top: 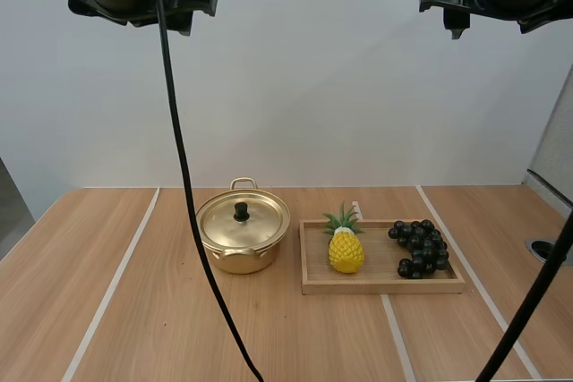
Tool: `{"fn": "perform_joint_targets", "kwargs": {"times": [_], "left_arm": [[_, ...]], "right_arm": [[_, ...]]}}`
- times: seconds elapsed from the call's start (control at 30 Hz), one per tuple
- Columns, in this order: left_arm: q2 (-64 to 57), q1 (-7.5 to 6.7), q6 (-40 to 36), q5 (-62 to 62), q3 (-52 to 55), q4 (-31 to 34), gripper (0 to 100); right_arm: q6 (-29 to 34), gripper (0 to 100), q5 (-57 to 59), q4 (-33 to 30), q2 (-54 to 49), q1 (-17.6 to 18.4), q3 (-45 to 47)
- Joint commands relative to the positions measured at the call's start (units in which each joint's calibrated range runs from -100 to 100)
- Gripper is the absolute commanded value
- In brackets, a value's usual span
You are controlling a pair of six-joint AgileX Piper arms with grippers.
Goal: Open the pot, put the grape inside, and close it
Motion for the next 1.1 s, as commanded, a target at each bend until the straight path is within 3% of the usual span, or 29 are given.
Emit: {"fn": "perform_joint_targets", "kwargs": {"times": [0.0, 0.47, 0.77, 0.93, 1.07], "left_arm": [[-0.1, -0.09, 0.2, -0.9, -0.7, 0.7, 100], [2.6, -0.09, 1.5, -1.4, 4.7, -0.3, 100], [6.8, -0.09, 7.7, -1.4, 14.1, -10.1, 100], [9.2, -0.09, 11.9, -1.5, 16.0, -16.2, 100], [11.6, -0.09, 12.2, -4.0, 16.0, -17.2, 100]], "right_arm": [[0.1, 99, 0.0, -0.6, -0.4, 0.1, 0.2], [0.1, 100, 0.0, -0.5, -0.4, 0.1, 0.2], [-3.6, 100, 0.0, 7.4, 3.5, 0.1, 0.8], [-3.8, 100, 0.0, 8.1, 4.5, 0.1, 5.8], [-3.8, 100, 0.0, 8.1, 5.5, 0.1, 9.6]]}}
